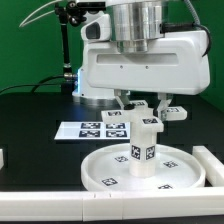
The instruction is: Assemble round table
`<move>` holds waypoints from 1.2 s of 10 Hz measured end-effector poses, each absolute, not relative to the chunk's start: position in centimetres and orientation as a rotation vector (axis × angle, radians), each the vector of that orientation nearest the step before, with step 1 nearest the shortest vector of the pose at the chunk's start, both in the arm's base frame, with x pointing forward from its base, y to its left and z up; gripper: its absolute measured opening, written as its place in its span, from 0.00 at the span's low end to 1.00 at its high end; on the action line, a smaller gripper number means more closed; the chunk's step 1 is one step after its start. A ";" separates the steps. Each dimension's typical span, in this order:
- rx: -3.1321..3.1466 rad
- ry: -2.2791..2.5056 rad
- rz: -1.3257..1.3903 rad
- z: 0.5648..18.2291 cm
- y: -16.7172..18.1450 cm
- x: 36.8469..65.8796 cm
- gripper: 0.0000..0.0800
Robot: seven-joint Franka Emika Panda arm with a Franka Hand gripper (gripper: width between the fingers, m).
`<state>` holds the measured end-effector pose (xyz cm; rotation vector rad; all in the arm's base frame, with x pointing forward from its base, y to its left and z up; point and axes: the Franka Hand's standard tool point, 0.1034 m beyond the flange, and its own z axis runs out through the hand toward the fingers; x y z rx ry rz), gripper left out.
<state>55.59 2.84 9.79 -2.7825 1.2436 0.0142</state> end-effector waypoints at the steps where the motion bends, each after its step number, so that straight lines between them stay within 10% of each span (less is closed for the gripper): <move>1: -2.749 1.315 0.018 9.8 2.9 55.6 0.56; 12: -1.953 2.302 0.065 9.8 3.2 55.7 0.56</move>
Offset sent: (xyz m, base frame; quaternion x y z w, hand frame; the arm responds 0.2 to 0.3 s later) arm -0.0053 -0.0026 0.0020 0.0066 0.0072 0.2651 0.9642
